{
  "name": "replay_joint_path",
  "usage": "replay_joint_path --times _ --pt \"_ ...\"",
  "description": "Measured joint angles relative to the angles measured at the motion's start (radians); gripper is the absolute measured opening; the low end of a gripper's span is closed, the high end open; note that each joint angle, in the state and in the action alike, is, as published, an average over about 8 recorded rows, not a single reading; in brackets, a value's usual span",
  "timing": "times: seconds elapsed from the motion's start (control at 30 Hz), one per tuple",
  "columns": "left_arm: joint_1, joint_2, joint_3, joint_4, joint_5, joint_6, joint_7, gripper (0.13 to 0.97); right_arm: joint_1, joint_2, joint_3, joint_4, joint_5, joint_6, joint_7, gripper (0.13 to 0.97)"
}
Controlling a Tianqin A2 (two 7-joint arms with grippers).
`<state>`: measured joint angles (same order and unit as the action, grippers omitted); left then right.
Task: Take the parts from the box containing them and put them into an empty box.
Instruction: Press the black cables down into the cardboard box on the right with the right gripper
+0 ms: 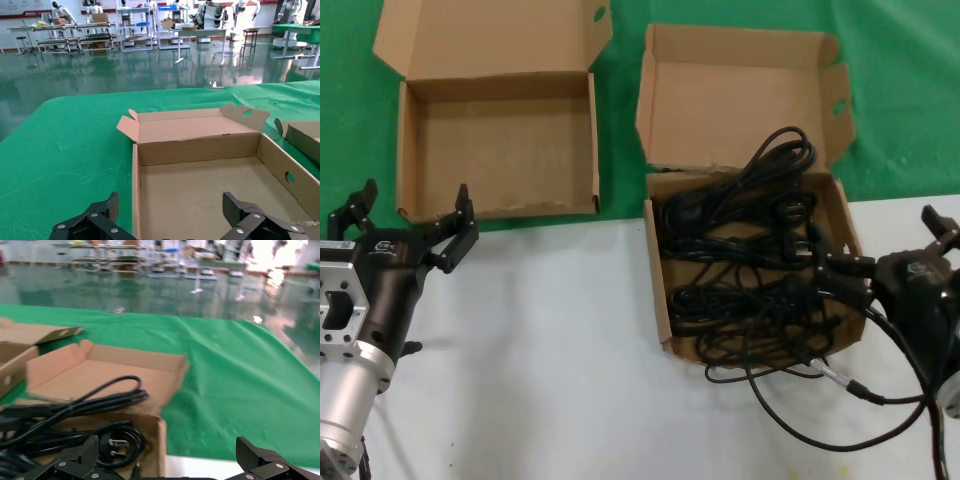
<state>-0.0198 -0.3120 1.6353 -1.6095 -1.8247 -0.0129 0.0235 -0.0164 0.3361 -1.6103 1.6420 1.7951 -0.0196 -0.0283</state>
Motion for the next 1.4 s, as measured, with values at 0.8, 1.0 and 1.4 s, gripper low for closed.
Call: replay_joint_path --times 0.8,1.0,1.4 --pt "0.000 0.000 0.000 0.000 0.000 0.000 0.000 0.351 0.204 -0.044 0.186 -0.068 -0.165 -0.665 -1.042 0.966" --pt "0.000 0.000 0.000 0.000 0.000 0.000 0.000 0.253 0.275 -0.005 0.131 -0.132 -0.141 -0.741 -1.301 0.966" --pt "0.000 0.000 0.000 0.000 0.000 0.000 0.000 0.152 0.385 0.093 -0.033 -0.186 -0.188 -0.687 -1.420 0.953"
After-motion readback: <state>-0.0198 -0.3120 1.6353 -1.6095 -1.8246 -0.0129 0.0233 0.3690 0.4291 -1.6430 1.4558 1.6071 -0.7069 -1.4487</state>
